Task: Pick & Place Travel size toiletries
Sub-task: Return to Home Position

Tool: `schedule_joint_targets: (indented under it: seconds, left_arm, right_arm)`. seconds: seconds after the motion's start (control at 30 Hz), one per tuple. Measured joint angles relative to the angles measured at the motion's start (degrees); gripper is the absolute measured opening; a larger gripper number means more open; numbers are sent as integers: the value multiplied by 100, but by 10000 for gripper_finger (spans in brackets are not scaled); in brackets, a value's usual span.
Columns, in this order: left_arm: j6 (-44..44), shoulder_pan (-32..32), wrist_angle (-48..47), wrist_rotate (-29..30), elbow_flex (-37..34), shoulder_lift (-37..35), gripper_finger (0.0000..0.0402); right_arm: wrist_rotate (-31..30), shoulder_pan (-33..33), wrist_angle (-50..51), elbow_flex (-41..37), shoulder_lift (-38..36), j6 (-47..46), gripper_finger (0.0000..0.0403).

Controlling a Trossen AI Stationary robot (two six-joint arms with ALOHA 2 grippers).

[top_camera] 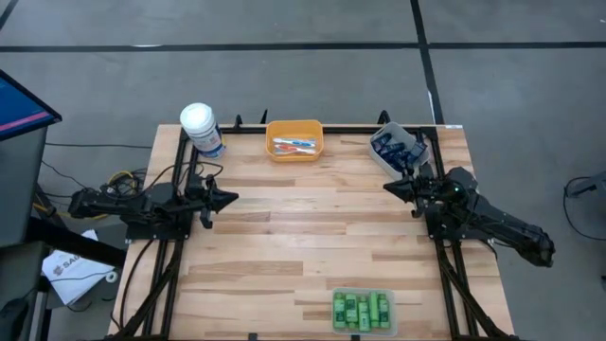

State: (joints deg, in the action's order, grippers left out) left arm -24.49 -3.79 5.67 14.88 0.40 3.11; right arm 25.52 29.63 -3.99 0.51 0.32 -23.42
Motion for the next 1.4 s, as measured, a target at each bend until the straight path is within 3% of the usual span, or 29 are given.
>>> schedule_joint_targets:
  seconds: [1.4]
  left_arm:
    - [14, 0, 85, 26, -2, 0, 0]
  right_arm:
    - [-2, 2, 22, -2, 2, -15, 0]
